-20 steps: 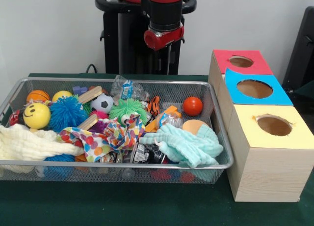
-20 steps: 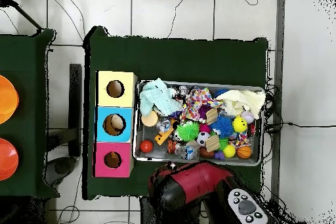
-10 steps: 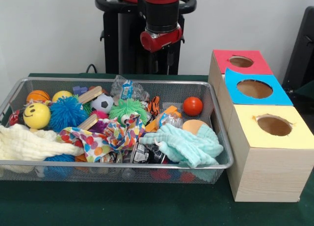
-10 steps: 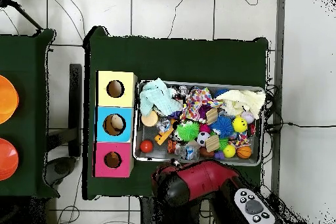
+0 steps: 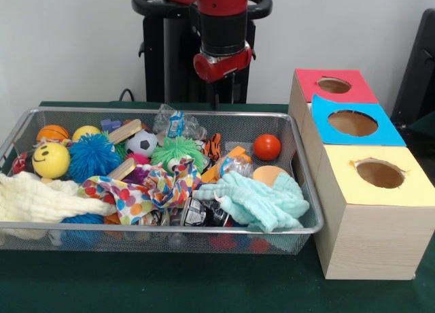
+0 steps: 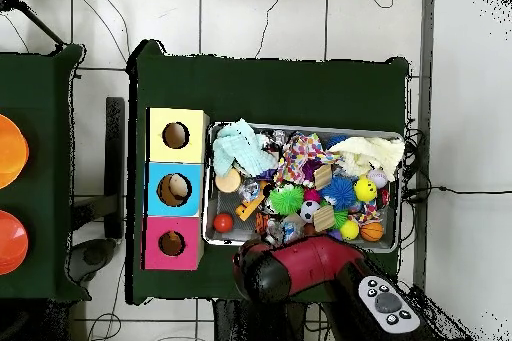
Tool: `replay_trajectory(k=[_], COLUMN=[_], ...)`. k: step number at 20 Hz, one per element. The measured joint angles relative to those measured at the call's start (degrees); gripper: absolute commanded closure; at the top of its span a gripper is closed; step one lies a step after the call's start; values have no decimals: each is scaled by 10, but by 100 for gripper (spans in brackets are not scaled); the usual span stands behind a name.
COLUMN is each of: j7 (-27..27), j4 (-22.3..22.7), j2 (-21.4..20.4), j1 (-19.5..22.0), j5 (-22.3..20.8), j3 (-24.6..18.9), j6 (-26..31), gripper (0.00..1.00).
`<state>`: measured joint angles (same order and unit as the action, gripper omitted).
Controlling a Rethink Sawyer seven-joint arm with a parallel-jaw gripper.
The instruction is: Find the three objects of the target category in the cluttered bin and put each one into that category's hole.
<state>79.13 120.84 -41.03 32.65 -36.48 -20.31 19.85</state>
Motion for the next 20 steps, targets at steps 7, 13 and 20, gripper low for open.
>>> replay_trajectory(k=[7,13,20], j7=[0,0,0], j4=[-15,-28,-40], j2=[8,11,13], j1=[-1,-2,-2], j5=[14,19,27], j3=[0,0,0], j6=[11,22,37], gripper=[0,0,0])
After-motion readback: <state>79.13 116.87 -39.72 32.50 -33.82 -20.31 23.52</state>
